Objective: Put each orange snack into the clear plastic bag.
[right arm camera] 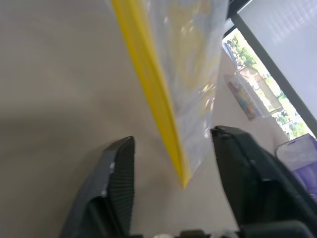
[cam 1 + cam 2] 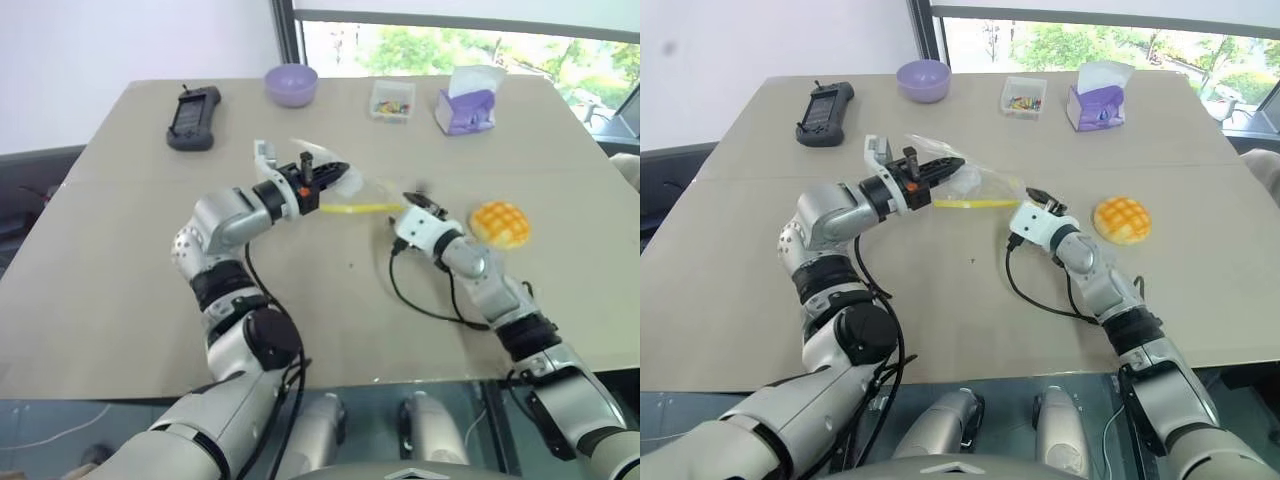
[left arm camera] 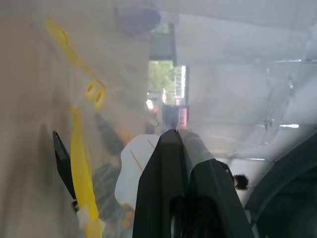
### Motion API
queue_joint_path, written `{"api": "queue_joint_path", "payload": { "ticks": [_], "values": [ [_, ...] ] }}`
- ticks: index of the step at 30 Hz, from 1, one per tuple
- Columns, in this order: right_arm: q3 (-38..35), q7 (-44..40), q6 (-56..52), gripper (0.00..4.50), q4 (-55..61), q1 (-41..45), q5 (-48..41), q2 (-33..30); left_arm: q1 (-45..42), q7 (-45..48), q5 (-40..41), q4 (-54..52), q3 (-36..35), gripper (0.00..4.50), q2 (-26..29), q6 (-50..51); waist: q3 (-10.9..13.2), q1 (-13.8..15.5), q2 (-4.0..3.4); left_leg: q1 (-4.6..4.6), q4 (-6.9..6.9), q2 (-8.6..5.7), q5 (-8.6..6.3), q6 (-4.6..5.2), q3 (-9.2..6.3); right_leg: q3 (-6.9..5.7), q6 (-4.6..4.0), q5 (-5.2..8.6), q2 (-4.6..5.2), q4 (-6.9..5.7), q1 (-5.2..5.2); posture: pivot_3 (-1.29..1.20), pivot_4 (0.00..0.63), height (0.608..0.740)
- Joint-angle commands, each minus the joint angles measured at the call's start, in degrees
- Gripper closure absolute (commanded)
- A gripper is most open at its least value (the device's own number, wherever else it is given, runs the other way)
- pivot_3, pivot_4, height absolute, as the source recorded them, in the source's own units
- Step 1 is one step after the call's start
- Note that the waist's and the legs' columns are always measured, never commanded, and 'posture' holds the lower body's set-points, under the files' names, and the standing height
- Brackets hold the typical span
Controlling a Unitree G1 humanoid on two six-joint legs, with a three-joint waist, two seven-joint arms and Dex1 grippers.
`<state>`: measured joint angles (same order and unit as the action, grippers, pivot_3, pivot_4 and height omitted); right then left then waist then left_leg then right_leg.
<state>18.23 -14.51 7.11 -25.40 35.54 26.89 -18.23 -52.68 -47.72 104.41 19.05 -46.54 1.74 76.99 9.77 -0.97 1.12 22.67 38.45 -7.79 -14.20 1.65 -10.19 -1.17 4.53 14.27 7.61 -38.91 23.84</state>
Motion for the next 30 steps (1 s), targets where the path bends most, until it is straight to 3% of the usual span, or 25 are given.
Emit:
{"api": "queue_joint_path", "payload": {
  "ticks": [1, 4, 10, 14, 18, 22, 25, 28, 30],
  "values": [
    [-0.4, 3.3, 2.2, 3.15, -2.0, 3.0, 0.3, 0.9, 1.3, -2.3, 8.0, -4.4, 5.9, 4.50, 1.4, -5.8, 0.0, 0.0, 0.00, -0.01, 0.00, 0.02, 0.00, 0.00, 0.05, 0.05, 0.01, -0.02, -0.02, -0.01, 0.00, 0.00, 0.150, 0.740],
    [-0.3, 5.0, 3.3, 4.40, -4.4, 4.2, 0.4, 1.5, 2.5, -1.7, 8.6, -6.0, 8.3, 4.50, 1.8, -8.5, 0.0, 0.1, 0.02, -0.08, 0.00, 0.04, 0.00, 0.00, 0.19, 0.20, 0.02, -0.08, -0.11, -0.01, 0.01, 0.00, 0.150, 0.740],
    [-1.0, 5.9, 4.2, 4.46, -6.5, 5.4, -0.5, 1.7, 4.2, 0.0, 8.6, -8.0, 10.6, 4.50, 2.9, -10.8, 0.0, 0.1, 0.02, -0.12, 0.02, 0.10, 0.00, 0.01, 0.31, 0.35, 0.02, -0.14, -0.26, 0.02, 0.01, 0.00, 0.150, 0.740],
    [-2.1, 4.5, 3.7, 4.46, -4.9, 6.1, -1.4, 0.2, 6.3, 3.9, 7.8, -7.7, 15.1, 4.50, 9.5, -9.6, 0.0, -0.1, 0.02, -0.13, -0.01, 0.17, 0.00, 0.01, 0.37, 0.44, -0.02, -0.16, -0.35, 0.02, 0.08, 0.00, 0.150, 0.740],
    [-2.9, -1.0, 3.0, 4.46, -1.9, 6.7, -4.0, -2.1, 8.8, 15.0, -3.1, -6.9, 21.7, 4.50, 20.0, -5.5, 0.0, -0.6, 0.00, -0.13, -0.08, 0.23, 0.00, 0.00, 0.47, 0.55, -0.08, -0.19, -0.45, 0.00, 0.21, 0.00, 0.150, 0.740],
    [-1.6, -11.5, 0.6, 4.50, 3.8, 6.6, -7.5, -3.5, 11.9, 36.8, -21.0, -14.7, 31.6, 2.84, 32.2, -5.0, 0.0, -1.2, -0.01, -0.12, -0.11, 0.23, 0.00, 0.01, 0.47, 0.55, -0.09, -0.20, -0.48, 0.04, 0.21, 0.00, 0.150, 0.740],
    [-0.9, -15.7, -1.4, 4.50, 5.9, 7.1, -8.4, -3.1, 17.1, 57.0, -40.9, -27.4, 44.3, 2.84, 45.1, -16.5, 0.0, -1.8, -0.03, -0.11, -0.27, 0.30, 0.00, 0.01, 0.61, 0.69, -0.09, -0.20, -0.51, 0.05, 0.34, 0.00, 0.150, 0.740],
    [-0.2, -18.9, -3.0, 4.50, 6.3, 8.2, -8.8, -2.6, 23.0, 70.8, -55.8, -36.8, 50.5, 2.84, 53.8, -30.1, 0.0, -1.6, -0.07, -0.15, -0.48, 0.37, 0.00, 0.01, 0.84, 0.88, -0.13, -0.21, -0.57, 0.08, 0.50, 0.00, 0.150, 0.740],
    [0.0, -20.9, -3.9, 4.50, 6.3, 8.9, -9.3, -2.2, 26.3, 76.0, -61.3, -40.4, 51.3, 2.84, 56.2, -35.7, 0.0, -1.5, -0.08, -0.14, -0.58, 0.45, 0.00, 0.01, 0.98, 0.98, -0.18, -0.24, -0.62, 0.11, 0.59, 0.00, 0.150, 0.740]
  ]
}}
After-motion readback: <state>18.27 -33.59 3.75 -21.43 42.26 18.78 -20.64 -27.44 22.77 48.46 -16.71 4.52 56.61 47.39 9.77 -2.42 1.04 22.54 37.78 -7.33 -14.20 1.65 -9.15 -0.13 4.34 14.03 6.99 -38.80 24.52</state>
